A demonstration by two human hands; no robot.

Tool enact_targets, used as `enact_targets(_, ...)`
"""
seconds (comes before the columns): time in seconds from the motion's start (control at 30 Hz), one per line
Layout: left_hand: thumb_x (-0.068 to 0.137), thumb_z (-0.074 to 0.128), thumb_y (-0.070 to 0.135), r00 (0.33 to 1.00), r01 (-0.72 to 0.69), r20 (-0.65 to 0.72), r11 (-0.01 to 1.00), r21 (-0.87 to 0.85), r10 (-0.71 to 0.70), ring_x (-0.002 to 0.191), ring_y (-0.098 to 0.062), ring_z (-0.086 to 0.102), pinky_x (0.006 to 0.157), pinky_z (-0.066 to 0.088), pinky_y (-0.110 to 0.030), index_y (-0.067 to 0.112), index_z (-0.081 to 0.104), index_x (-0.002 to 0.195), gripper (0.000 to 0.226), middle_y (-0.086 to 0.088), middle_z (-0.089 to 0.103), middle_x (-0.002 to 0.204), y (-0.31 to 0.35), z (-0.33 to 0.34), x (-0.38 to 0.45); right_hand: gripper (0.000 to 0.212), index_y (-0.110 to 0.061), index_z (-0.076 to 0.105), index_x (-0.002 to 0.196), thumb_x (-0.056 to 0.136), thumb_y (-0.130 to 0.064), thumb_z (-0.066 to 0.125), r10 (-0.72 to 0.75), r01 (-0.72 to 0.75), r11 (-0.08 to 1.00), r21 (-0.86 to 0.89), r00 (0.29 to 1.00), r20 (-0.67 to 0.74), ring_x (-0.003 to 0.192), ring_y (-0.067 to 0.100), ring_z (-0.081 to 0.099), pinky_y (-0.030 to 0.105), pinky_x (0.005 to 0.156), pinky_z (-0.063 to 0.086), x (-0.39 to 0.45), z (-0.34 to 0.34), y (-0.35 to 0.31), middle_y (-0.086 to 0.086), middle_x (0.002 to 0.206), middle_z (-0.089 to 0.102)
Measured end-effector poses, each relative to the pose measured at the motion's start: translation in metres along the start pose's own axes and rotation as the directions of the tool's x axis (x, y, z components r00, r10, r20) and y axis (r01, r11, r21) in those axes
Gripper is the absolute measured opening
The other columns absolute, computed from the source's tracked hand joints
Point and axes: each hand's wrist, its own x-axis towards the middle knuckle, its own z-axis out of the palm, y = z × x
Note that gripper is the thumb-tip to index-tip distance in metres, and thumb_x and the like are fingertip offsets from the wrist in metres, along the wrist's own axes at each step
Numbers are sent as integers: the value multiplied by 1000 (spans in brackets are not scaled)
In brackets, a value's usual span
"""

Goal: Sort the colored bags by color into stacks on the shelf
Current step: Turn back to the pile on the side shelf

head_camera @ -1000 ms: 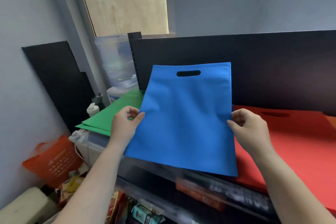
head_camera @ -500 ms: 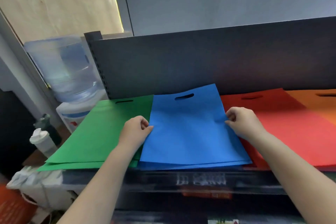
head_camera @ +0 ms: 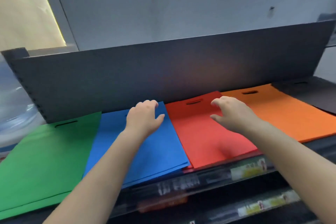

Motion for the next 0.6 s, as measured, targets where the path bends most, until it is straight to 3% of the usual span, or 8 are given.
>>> enact_targets(0.37,91,48,46,945,-327,3,945,30,327,114,-24,49,87,39,-36,18,50,125,44,-2,54,122,271,49,45,58,-18,36,142,93,-43,53,209,-203,944,-262,978,-6,126,25,42,37,96,41,-77,-86,215,4,136,45)
enact_targets(0.6,91,49,46,849,-528,26,849,8,528,119,-25,47,92,37,-37,18,46,131,49,-2,52,128,418,71,56,56,-18,36,141,93,-45,49,417,-406,850,-336,908,-43,127,27,41,39,98,39,-137,-130,332,5,140,44)
